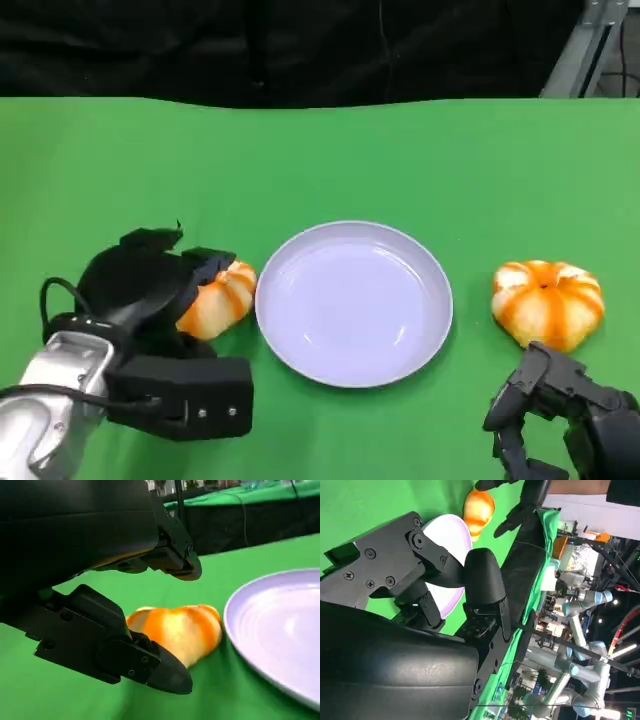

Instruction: Grasp the bread from the table and place it into the plate.

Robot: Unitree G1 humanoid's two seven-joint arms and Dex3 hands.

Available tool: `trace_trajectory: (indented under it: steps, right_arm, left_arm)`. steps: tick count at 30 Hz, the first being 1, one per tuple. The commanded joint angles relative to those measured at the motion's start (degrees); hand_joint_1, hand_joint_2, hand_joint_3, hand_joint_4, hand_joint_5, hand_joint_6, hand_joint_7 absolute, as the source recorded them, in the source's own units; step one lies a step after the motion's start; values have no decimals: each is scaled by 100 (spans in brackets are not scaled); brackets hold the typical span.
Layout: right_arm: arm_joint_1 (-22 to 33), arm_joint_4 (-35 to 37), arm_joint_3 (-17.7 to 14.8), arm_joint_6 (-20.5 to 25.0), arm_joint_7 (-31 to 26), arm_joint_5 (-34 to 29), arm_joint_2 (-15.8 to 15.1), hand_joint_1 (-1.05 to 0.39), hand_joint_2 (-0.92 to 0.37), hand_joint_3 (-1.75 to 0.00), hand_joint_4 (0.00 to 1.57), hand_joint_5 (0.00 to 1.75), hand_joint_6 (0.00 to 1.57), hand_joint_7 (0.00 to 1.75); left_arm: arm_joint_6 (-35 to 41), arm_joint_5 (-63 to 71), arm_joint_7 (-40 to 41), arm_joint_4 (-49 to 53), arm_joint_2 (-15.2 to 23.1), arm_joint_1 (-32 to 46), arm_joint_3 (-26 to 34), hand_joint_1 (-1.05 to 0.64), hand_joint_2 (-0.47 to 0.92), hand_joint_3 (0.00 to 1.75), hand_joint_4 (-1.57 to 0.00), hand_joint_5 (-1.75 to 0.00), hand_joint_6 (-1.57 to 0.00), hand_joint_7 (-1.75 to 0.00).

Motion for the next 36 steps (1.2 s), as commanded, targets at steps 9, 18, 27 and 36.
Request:
trace_trajectory:
  steps: [9, 18, 27, 36]
  right_arm:
    - [37, -76, 15, 32, -53, 62, -1, -14, -53, -117, 82, 175, 73, 159]
    - [33, -47, 12, -14, -111, -3, 2, -14, -54, -116, 81, 175, 73, 157]
    - [30, -40, 13, -22, -112, 0, -3, -14, -54, -115, 81, 175, 73, 157]
    - [-8, 60, 4, -55, -79, 44, -38, -15, -54, -114, 80, 175, 73, 157]
  left_arm:
    - [274, -130, 737, 1480, -245, -657, -556, -95, 92, 5, -30, -5, -47, 0]
    - [231, -353, 1177, 2364, -417, -1009, -770, -96, 92, 7, -31, -4, -46, 0]
    - [217, -466, 1265, 2475, -400, -1074, -884, -95, 92, 7, -31, -4, -45, 0]
    - [34, -892, 1625, 2610, -494, -959, -765, -20, 92, 6, -93, -15, -81, -6]
